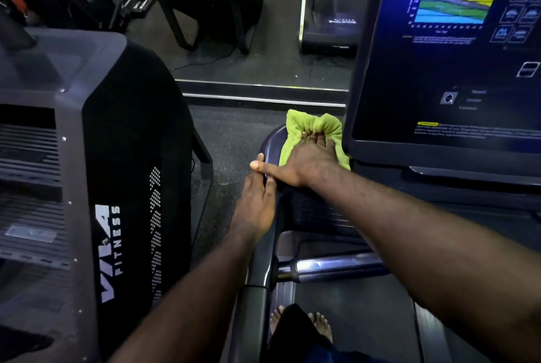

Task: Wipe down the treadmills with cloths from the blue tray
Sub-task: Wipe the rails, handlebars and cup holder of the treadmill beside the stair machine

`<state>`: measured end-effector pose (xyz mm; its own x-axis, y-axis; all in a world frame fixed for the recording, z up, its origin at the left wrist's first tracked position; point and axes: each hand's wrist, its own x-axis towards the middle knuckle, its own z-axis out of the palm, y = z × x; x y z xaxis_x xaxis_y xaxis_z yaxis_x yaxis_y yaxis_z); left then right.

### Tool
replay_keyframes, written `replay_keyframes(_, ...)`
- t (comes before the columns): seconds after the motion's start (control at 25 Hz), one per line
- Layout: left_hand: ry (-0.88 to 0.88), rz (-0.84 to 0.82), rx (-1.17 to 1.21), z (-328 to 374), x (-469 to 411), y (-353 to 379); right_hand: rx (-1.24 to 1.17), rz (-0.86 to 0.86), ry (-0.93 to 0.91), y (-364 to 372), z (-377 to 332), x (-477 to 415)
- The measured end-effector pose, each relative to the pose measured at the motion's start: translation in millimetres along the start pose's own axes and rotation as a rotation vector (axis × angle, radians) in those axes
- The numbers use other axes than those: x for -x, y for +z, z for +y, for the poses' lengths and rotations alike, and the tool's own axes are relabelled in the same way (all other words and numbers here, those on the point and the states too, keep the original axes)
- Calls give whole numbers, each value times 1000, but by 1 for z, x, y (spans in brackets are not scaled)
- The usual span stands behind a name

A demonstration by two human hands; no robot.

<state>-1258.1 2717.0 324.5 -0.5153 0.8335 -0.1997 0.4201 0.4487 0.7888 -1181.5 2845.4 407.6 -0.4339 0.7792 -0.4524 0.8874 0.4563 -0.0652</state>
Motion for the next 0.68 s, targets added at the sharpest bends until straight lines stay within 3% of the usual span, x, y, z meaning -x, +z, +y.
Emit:
replay_keyframes(0.08, -12, -6, 23, 3, 3, -1, 24, 33, -105, 3, 14, -3)
replay_keyframes(0.2, -24, -28, 23, 7, 7, -5, 159, -58, -226, -7, 26, 0)
replay_keyframes(0.32, -23, -42, 0, 7, 10, -5, 334, -152, -175, -19, 12, -3)
replay_keyframes(0.48, -26, -4, 15, -3, 8, 0, 358, -208, -36, -21, -5, 1)
replay_keyframes(0.6, -31, -15, 45, -3, 8, 2, 394, -201, -46, -29, -10, 15)
replay_keyframes(0.68, -24, -20, 28, -2, 12, -2, 397, -299, -108, -35, -16, 11)
